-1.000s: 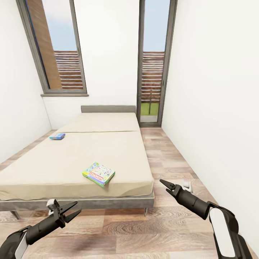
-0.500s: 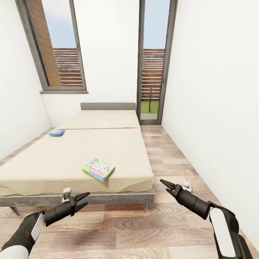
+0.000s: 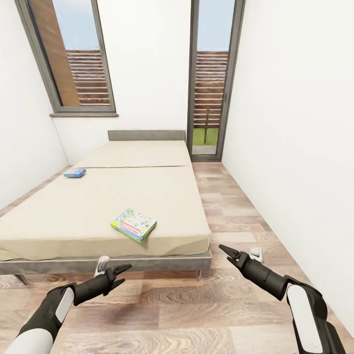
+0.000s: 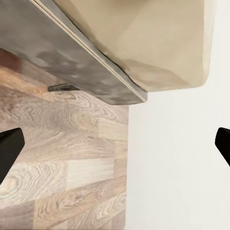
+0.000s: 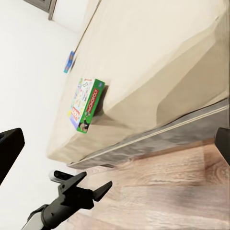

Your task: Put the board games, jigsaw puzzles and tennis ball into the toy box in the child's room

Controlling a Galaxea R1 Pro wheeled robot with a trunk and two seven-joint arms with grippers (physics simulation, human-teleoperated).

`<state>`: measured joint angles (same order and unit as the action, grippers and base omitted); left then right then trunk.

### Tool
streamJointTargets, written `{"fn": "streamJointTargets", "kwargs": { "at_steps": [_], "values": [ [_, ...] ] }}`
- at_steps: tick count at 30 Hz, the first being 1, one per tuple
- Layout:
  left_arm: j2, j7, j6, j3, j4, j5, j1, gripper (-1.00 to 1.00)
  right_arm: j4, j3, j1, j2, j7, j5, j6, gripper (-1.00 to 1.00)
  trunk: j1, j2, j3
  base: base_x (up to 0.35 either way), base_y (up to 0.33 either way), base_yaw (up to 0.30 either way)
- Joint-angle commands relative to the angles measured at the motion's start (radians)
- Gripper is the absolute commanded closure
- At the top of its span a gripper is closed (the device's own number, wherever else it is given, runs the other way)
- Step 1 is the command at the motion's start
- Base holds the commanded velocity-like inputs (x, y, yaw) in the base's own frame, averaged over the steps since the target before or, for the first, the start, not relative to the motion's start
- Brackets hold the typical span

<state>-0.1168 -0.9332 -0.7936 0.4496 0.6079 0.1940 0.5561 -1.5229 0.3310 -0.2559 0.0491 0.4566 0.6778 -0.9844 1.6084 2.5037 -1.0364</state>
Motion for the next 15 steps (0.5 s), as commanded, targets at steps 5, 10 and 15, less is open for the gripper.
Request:
{"fn": "streamJointTargets", "kwargs": {
  "at_steps": [5,10,15],
  "values": [
    [-0.001,-0.071,-0.006,-0.003,0.000,0.001,0.001,-1.00,0.000,0.002,0.000,0.001,0.009,-0.006,-0.003,-1.00,0.001,0.001,-0.013,0.000,0.000,0.000],
    [-0.001,-0.219,-0.005,-0.012,0.006,-0.004,0.001,-1.00,0.000,0.002,0.000,0.002,0.010,-0.006,-0.002,-1.00,0.001,0.001,-0.013,0.000,0.000,0.000],
    [-0.006,-0.265,-0.008,-0.013,0.007,-0.005,0.001,-1.00,0.000,0.000,0.001,0.002,0.010,-0.006,-0.002,-1.00,0.001,0.001,-0.013,0.000,0.000,0.000]
  ]
}}
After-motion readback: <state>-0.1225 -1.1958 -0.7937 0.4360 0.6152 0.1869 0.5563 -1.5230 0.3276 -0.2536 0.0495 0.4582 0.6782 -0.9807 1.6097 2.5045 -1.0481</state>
